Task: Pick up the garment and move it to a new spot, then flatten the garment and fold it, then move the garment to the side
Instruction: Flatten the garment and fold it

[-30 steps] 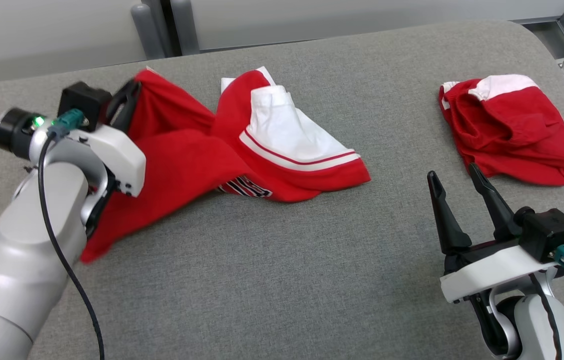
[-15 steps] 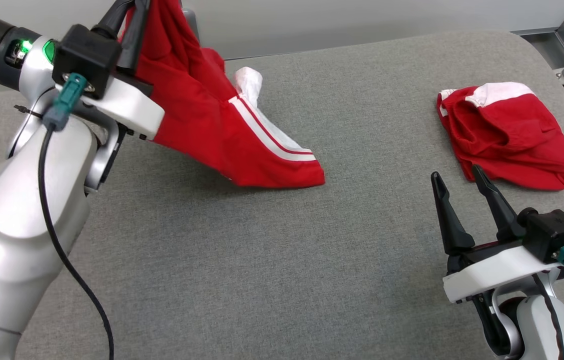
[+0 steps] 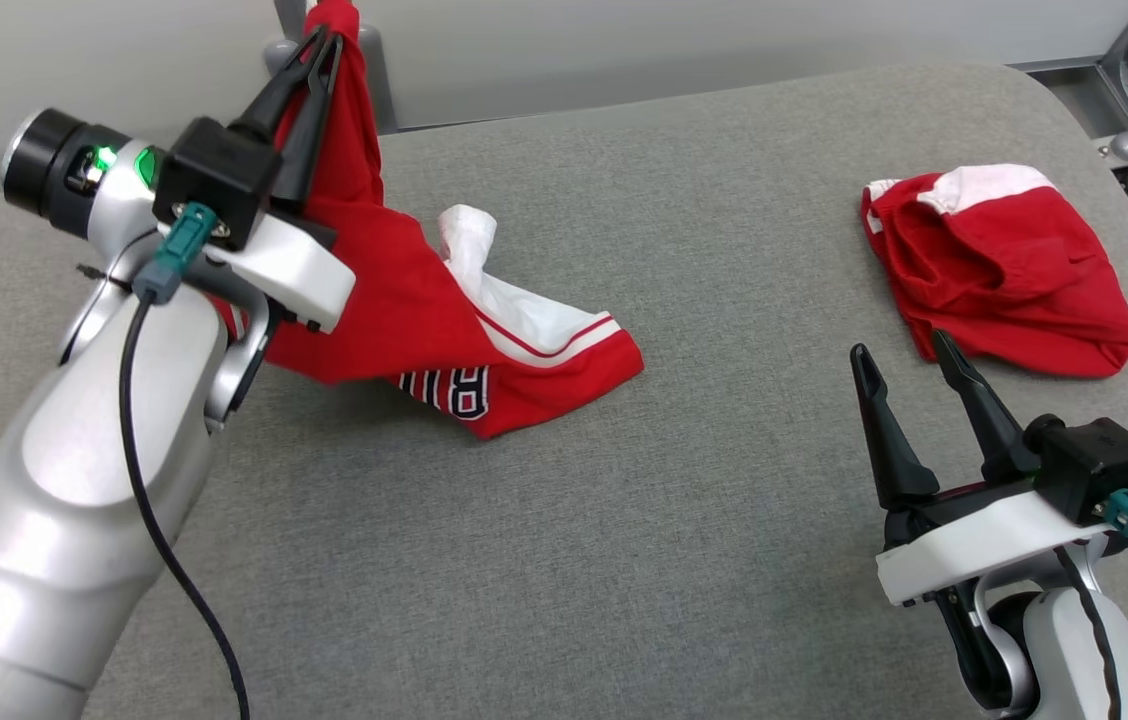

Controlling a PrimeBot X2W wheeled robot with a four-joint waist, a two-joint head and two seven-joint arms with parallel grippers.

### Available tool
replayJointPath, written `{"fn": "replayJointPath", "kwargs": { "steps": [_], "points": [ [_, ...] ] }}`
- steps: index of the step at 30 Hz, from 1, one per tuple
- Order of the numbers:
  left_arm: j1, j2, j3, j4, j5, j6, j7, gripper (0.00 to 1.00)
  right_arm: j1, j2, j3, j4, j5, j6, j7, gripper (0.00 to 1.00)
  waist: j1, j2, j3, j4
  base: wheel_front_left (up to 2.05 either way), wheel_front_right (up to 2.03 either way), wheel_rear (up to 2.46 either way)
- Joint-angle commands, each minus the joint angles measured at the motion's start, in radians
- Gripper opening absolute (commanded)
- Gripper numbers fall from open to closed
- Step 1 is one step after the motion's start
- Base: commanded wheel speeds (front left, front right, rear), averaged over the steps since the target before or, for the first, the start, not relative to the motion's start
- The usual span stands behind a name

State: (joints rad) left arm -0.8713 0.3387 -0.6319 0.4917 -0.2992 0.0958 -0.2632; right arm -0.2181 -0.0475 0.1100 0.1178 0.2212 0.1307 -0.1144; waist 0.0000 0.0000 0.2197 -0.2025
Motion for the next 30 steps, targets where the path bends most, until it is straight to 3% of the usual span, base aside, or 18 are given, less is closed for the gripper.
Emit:
{"fn": "replayJointPath", "kwargs": {
  "steps": [1, 9, 14, 21, 30],
  "points": [
    [-0.036, -0.005, 0.012, 0.013, 0.003, -0.009, -0.001, 0.0, -0.011, -0.006, 0.0, 0.005, 0.008, 0.0, -0.009, 1.0, 0.0, 0.0, 0.003, -0.01, 0.0, 0.0, 0.0],
    [-0.145, -0.033, 0.092, -0.099, 0.073, 0.013, -0.001, 0.0, -0.019, -0.006, -0.01, 0.012, 0.007, 0.0, -0.024, 1.0, 0.0, 0.0, 0.02, -0.027, 0.0, 0.0, 0.0],
    [-0.053, -0.036, 0.116, -0.189, 0.122, 0.011, 0.0, 0.0, -0.018, -0.006, -0.021, 0.021, 0.01, 0.0, -0.033, 1.0, 0.0, 0.0, 0.027, -0.017, 0.0, 0.0, 0.0],
    [0.188, -0.055, 0.125, -0.022, 0.098, -0.028, -0.001, 0.0, -0.022, -0.006, -0.011, 0.028, 0.016, 0.0, -0.032, 1.0, 0.0, 0.0, 0.031, 0.011, 0.0, 0.0, 0.0],
    [0.288, -0.093, 0.168, 0.173, 0.078, -0.062, -0.001, 0.0, -0.017, -0.006, -0.007, 0.029, 0.008, 0.0, -0.021, 1.0, 0.0, 0.0, 0.023, 0.032, 0.0, 0.0, 0.0]
  ]
}}
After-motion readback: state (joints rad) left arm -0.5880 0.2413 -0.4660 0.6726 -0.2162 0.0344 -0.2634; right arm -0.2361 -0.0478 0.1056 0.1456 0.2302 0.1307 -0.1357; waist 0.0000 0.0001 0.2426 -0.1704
